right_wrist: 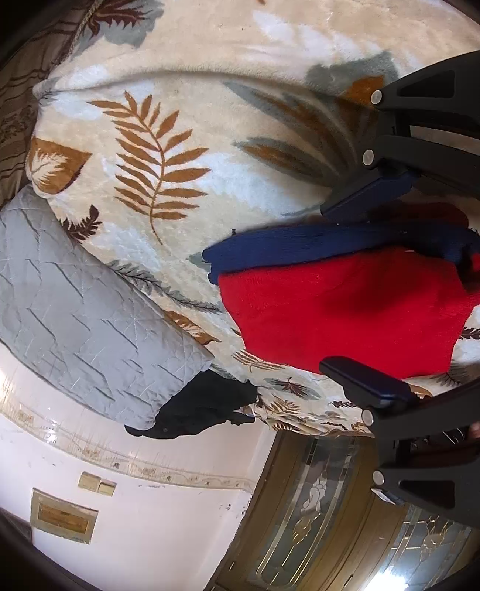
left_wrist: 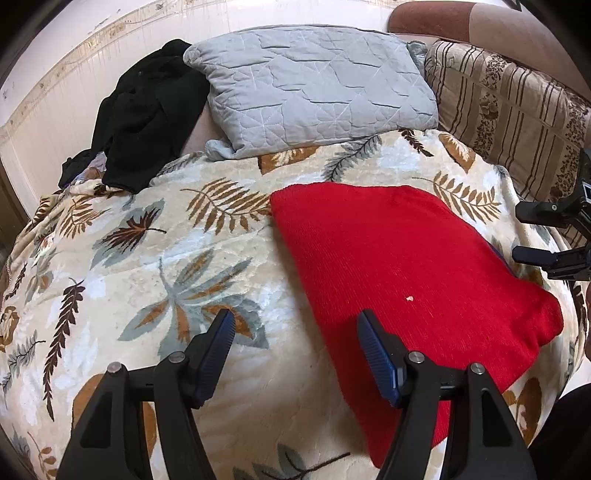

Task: Fold small clothes

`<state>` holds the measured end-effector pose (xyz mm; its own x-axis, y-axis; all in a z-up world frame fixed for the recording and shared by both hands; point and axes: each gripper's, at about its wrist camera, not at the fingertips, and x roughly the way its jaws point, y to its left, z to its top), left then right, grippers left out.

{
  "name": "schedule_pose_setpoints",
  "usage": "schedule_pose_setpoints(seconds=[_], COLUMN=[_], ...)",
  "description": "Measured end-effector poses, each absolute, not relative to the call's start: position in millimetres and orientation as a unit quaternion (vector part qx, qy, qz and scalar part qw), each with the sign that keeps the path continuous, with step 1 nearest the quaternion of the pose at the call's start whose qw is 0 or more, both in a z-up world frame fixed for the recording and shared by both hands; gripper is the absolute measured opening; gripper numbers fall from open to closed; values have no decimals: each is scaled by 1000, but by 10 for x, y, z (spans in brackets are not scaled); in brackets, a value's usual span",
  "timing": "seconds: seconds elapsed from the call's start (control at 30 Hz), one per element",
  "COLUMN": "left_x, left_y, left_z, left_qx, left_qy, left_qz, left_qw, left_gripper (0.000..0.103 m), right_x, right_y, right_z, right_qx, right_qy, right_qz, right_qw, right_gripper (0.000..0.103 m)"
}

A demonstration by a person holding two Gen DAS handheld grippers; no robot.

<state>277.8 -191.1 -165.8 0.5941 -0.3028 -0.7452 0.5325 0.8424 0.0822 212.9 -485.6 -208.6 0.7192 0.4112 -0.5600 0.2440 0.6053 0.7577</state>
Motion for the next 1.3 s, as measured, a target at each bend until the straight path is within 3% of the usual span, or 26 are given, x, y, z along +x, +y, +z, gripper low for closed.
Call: schedule_pose_setpoints(seconds=[0.67,0.97,1.3], left_x=[2924,3031,3211], left_y=[-1923,-1746,-1978], left_z=[-1692,-1536,-1929], left_qx=[133,42,-37], left_qy=[402,420,528], left_qz=[-240,-316,-405], left_qw=[874,849,746], left_gripper=[69,73,76], right_x=[2261,2377,2525], right_y=[-4867,-4926,-4948], right_z=[-2186,-2244,-2371], right_qx=[432,434,427], right_qy=[394,406,434], right_qz=[56,65,68], right_qw=[809,802,790], right_gripper=[80,80,80])
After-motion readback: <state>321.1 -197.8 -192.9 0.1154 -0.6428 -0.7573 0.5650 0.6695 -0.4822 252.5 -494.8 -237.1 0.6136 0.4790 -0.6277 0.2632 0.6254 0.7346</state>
